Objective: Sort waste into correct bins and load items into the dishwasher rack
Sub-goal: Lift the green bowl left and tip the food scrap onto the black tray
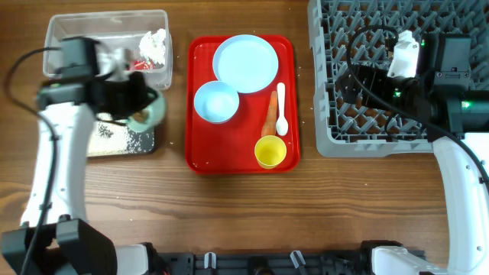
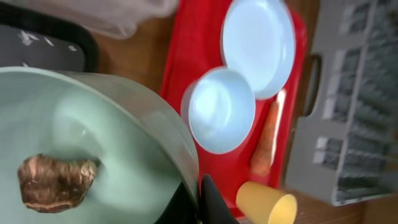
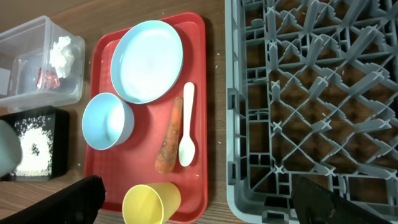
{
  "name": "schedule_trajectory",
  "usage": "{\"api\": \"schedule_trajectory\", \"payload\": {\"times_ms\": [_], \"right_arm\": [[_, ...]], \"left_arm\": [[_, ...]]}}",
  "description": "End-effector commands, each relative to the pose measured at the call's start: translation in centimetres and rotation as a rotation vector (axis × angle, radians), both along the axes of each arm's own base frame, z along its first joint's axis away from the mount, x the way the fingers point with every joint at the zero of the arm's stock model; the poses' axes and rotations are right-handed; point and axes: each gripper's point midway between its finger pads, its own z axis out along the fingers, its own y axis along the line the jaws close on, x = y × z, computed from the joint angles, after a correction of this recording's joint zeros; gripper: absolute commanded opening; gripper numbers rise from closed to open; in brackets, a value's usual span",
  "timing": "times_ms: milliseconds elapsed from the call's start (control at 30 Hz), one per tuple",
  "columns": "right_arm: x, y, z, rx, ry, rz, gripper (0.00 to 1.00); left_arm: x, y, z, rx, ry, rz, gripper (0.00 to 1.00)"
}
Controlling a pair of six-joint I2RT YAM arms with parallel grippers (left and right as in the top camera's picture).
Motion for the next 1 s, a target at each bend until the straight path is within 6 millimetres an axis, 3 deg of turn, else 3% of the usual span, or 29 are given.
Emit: {"api": "schedule_trajectory", "payload": {"times_ms": [0,200,367,667,967], "right_arm": [[0.6,-0.3,0.3,-0.011,-0.015,-0.004,1.00],[0.6,-0.3,0.3,-0.011,-0.015,-0.004,1.00],[0.6,-0.3,0.3,-0.011,-0.014,-0.004,1.00],[0.4,-0.2,0.2,-0.010,-0.005,-0.006,1.00],[0.3,-0.3,0.1,-0.010,0.002,-0.005,1.00]], "left_arm": [[0.8,2.5,2.1,-0.118,-0.113,-0.009,0.04],[2.2,7.2,1.9,-0.344,-0.174,0.075,0.04],[3.0,9.0,0.7,-0.562,-0.215,0.068,0.04],[3.6,10.0,-1.1,-0.906,-0.247,0.058,0.04],[3.6,10.0,-0.5,-0.949,-0.269,0.044,0.04]]}}
